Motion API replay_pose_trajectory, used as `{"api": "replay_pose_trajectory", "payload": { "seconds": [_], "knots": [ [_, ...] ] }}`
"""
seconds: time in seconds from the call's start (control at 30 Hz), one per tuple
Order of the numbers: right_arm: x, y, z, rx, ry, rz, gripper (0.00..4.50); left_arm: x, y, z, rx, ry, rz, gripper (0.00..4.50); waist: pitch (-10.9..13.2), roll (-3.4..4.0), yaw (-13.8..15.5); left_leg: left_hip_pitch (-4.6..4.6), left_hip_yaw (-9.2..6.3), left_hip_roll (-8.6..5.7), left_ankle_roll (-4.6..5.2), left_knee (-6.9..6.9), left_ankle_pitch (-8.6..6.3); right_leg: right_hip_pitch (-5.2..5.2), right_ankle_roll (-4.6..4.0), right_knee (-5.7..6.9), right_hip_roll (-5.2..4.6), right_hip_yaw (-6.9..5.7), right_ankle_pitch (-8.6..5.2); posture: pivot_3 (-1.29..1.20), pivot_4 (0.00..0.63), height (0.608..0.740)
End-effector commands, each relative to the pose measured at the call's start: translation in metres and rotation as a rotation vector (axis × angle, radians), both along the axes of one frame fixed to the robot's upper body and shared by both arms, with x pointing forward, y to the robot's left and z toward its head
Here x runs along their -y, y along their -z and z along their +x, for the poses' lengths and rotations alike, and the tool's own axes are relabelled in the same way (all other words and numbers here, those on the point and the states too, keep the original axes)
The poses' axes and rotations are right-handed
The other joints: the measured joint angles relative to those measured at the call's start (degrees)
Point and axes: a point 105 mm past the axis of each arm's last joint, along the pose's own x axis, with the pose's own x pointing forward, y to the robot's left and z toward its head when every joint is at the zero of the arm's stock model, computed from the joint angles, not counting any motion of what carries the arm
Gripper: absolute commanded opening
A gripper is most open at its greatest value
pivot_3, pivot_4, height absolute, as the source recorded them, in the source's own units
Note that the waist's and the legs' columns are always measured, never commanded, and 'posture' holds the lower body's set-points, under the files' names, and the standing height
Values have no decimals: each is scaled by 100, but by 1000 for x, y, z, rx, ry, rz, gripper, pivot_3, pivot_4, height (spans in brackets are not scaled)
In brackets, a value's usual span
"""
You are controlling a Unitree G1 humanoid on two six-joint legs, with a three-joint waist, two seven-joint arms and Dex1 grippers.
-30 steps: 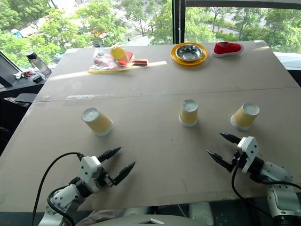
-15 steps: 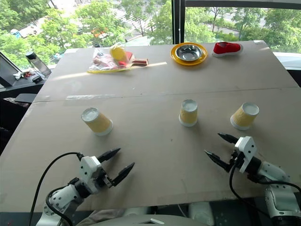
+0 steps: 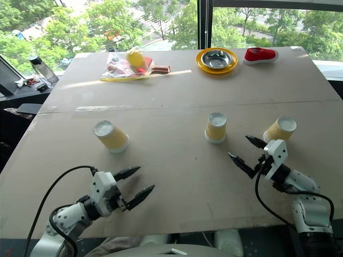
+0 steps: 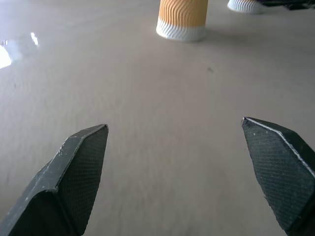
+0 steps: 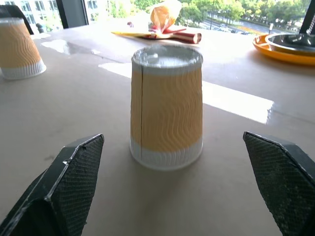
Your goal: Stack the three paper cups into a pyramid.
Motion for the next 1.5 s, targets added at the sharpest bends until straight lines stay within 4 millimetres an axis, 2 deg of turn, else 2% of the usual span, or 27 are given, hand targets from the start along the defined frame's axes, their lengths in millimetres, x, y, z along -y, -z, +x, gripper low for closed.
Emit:
{"api": "replay_pose_trajectory", "payload": {
  "seconds": [0.03,0.3,0.57,0.73,0.77,0.8,1.0,1.17,1.23,1.3,1.33,1.37,1.4,1.5],
  "knots": [
    [-9,-13,11,38,-2,21,4500,12,-29,-2,15,84,-26,4454,1,2,-6,-2,1,-1,0,0,0,-3,0,-1,0,1,0,0,150,740],
    [-31,-17,38,45,-32,55,4500,27,-68,11,36,176,23,4454,17,-10,-15,-13,2,-8,-1,-2,1,-33,6,24,15,1,-3,0,150,740],
    [-43,-16,46,32,-66,64,4500,36,-79,15,31,189,25,4454,26,-15,-31,-12,3,-7,-4,-1,3,-37,6,29,23,7,-3,0,150,740],
    [-48,-23,46,61,-93,65,2368,37,-79,16,27,167,20,4500,27,-16,-30,-13,4,-6,-6,-1,4,-41,6,32,24,9,-3,0,150,740],
    [-51,-24,46,62,-102,63,2098,36,-79,16,24,153,9,4500,27,-16,-29,-13,3,-6,-6,-1,4,-41,6,33,24,9,-3,0,150,740],
    [-54,-25,46,62,-111,61,2090,35,-78,16,22,141,-1,4500,28,-16,-29,-13,3,-5,-7,-1,4,-41,6,33,24,9,-3,0,150,740],
    [-88,-31,58,91,-153,37,2090,18,-74,23,24,3,-8,4500,32,-19,-113,-13,6,-1,-9,-1,6,-54,6,45,30,17,-3,0,150,740],
    [-126,-32,77,106,-174,3,2090,2,-69,26,21,-131,-5,4500,38,-29,-165,-16,9,-1,-14,-2,9,-62,6,49,30,21,-3,0,150,740],
    [-134,-31,80,109,-182,-6,2090,-3,-68,27,19,-184,-15,4500,39,-31,-170,-17,10,-1,-18,-3,11,-67,6,51,31,23,-2,0,150,740],
    [-138,-29,82,101,-189,-5,3161,-8,-66,28,16,-220,-20,4500,40,-35,-158,-24,8,0,-40,-4,24,-72,6,51,30,20,-3,0,150,740],
    [-138,-29,83,101,-191,-2,3397,-9,-64,28,12,-228,-14,4500,41,-36,-152,-27,7,1,-41,-4,24,-74,6,50,30,20,-2,0,150,740],
    [-138,-30,83,106,-193,3,4022,-10,-63,28,11,-233,-6,4500,41,-36,-149,-34,6,5,-43,-4,26,-80,6,51,28,19,-2,0,150,740],
    [-138,-32,82,117,-195,10,4436,-10,-62,27,11,-234,-3,4500,41,-36,-151,-40,5,5,-46,-4,27,-84,7,51,26,19,-2,0,150,740],
    [-132,-41,81,157,-192,21,4478,-8,-62,27,15,-231,-16,4500,40,-37,-160,-62,7,3,-54,-4,32,-106,7,56,22,21,-1,0,150,740]
  ]
}}
